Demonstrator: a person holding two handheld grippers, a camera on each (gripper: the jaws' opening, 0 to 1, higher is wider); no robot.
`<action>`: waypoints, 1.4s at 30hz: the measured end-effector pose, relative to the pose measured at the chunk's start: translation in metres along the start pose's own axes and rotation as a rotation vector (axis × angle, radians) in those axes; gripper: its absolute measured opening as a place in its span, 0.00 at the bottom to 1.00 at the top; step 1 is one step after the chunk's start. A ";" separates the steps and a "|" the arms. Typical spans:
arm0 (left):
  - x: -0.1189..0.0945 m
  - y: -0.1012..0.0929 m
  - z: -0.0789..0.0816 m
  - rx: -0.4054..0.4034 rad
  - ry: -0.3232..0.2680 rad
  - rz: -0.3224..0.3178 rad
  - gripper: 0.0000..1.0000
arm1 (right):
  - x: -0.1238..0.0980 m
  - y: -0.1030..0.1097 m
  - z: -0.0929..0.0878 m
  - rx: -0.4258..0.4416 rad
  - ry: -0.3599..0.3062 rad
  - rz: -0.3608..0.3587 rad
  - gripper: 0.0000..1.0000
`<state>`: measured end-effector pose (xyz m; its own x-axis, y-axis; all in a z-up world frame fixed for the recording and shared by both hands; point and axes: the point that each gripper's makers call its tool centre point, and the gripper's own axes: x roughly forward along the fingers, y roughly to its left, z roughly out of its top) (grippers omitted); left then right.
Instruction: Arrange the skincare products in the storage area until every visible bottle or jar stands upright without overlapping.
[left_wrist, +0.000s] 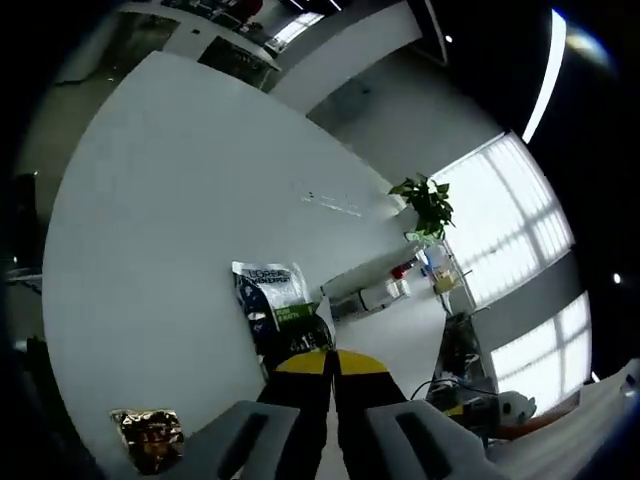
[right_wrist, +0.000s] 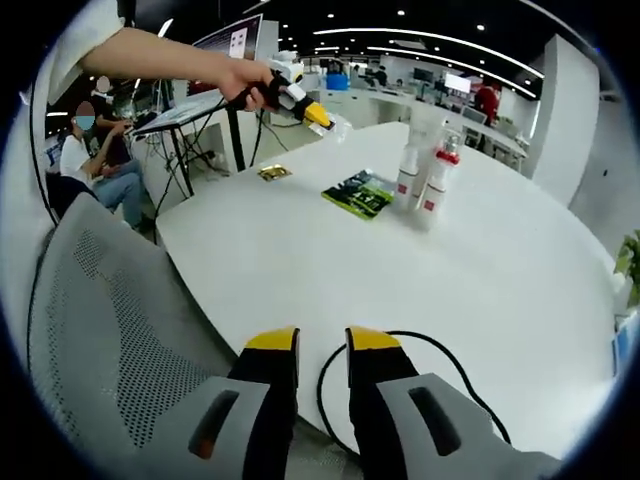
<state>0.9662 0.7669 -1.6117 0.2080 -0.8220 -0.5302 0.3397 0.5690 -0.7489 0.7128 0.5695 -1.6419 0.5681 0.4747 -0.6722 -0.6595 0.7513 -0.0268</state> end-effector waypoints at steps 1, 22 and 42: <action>0.001 0.006 0.004 0.016 0.013 0.020 0.00 | 0.000 0.000 -0.001 -0.001 0.008 -0.001 0.16; 0.037 0.079 0.015 0.044 0.183 0.114 0.00 | 0.005 0.005 -0.005 0.021 0.034 0.051 0.16; 0.054 0.100 0.007 -0.005 0.219 0.279 0.06 | 0.006 0.005 -0.007 0.040 0.043 0.061 0.16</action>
<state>1.0180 0.7789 -1.7121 0.0904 -0.6105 -0.7868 0.2926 0.7715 -0.5650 0.7096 0.5734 -1.6512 0.5049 0.5009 -0.7029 -0.6717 0.7395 0.0445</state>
